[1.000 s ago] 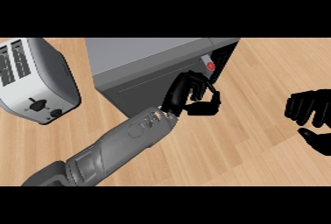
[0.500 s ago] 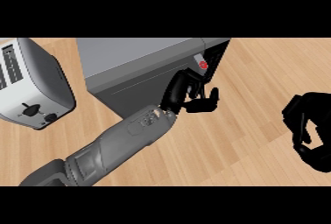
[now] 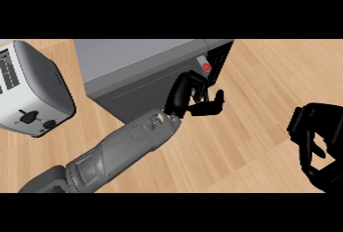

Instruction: Pick up the milk, place it into the microwave and close the microwave

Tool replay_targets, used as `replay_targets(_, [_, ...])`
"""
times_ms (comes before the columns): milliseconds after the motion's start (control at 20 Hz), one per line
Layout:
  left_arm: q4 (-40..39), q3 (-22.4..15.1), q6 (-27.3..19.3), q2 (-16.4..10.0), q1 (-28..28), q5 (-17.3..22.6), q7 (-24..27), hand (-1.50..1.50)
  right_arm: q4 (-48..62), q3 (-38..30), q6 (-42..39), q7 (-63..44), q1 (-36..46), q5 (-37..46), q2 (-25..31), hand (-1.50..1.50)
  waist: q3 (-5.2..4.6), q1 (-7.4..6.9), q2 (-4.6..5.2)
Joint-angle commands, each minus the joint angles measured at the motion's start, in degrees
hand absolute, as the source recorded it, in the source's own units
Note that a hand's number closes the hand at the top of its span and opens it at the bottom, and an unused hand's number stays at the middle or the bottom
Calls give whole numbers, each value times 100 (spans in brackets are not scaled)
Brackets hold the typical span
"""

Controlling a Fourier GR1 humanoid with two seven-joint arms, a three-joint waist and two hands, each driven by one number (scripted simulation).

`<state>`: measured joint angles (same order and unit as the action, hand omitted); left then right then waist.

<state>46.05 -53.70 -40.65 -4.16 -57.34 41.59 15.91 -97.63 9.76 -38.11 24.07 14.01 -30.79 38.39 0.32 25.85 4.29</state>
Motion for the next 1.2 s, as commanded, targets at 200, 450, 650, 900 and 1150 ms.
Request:
replay_targets(200, [-193, 58, 62, 394, -628, 37, 24, 150, -324, 106, -213, 77, -20, -84, 9, 150, 5, 166, 45])
replay_targets(450, [34, 946, 44, 403, 26, 1178, -523, 150, -471, 684, -512, -329, -396, -37, 179, 150, -87, -137, 238])
replay_targets(650, [129, 1601, 214, 414, 231, 1720, -222, 150, -669, 849, -389, -425, -645, -154, 82, 150, -100, -329, 167])
replay_targets(900, [-50, 1688, 767, 416, 424, 2083, -83, 150, -969, 947, -127, -470, -944, -167, -61, 150, -88, -496, 119])
replay_targets(1150, [-266, 1566, 1331, 416, 595, 2348, 54, 150, -1330, 1190, 167, -533, -1287, -26, -274, 150, -84, -680, 68])
